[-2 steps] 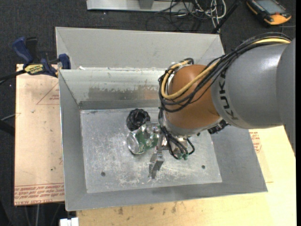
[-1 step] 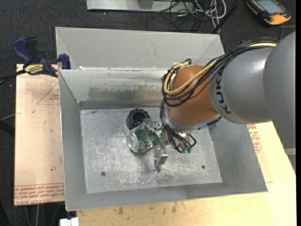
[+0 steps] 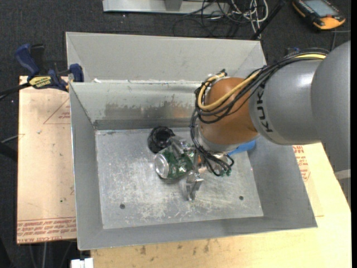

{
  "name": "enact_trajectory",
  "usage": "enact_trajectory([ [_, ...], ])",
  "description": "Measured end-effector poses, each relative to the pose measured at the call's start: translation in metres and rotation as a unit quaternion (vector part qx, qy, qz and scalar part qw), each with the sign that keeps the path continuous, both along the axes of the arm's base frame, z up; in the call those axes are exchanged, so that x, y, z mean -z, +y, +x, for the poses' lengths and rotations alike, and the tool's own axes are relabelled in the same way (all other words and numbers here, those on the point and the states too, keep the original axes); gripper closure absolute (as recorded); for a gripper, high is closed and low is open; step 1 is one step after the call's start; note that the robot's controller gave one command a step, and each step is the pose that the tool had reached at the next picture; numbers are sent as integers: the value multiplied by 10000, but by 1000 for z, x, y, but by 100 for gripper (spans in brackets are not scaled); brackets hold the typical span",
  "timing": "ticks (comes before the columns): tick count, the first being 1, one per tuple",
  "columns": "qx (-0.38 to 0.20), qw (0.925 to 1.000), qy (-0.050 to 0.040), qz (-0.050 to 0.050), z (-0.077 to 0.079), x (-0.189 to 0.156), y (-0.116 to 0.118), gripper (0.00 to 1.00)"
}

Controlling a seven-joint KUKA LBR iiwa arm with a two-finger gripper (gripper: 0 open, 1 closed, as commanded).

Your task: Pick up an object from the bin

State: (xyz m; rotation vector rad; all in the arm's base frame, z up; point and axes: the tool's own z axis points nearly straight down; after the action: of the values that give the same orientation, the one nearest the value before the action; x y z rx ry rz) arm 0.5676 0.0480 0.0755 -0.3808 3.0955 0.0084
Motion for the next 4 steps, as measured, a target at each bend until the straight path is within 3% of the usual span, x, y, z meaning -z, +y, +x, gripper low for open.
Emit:
enact_trajectory([
  [1,815,9967,18,5,0,-1,3,0],
  [2,92,10000,21,-29,4,-4,1,0],
  [3,816,9966,54,-11,4,-6,5,100],
  [4,816,9966,53,-11,4,-6,5,100],
])
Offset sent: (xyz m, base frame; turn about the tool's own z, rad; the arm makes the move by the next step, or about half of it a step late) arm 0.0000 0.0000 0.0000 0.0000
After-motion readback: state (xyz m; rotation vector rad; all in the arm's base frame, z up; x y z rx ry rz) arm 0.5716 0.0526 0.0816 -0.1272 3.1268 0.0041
